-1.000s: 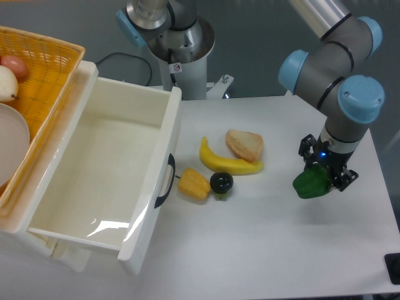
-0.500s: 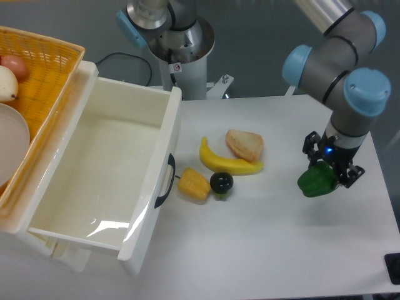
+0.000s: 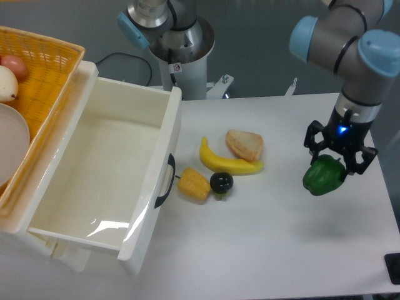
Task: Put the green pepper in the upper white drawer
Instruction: 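Lift the green pepper held in the gripper up off the table, then carry the green pepper over the open white drawer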
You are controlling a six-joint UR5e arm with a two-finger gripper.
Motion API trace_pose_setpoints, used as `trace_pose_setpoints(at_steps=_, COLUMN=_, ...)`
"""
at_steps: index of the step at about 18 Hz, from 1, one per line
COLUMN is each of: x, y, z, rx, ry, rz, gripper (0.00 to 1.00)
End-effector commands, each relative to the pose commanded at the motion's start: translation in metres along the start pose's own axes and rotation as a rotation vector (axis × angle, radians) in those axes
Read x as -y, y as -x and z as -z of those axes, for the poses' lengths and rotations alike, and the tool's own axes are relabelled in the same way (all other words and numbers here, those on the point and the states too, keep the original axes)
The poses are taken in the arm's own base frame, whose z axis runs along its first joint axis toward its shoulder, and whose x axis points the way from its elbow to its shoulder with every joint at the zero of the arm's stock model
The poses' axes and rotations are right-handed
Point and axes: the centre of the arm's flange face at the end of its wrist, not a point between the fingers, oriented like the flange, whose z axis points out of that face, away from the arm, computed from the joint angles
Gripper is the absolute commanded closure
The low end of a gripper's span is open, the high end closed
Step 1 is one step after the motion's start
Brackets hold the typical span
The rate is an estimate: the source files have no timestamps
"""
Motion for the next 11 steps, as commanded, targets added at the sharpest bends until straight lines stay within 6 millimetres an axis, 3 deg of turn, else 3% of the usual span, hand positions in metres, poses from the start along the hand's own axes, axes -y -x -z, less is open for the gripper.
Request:
trace_pose_setpoints(at_steps=4, x=0.017, y=-0.033, z=0.012, rx=-0.025, ry=-0.087, rz=0.112, gripper=0.52)
trace_pose_setpoints(at_steps=11, x=0.085, y=-0.114, z=0.071, rx=-0.008, ry=-0.174, rz=0.228, gripper=0.52)
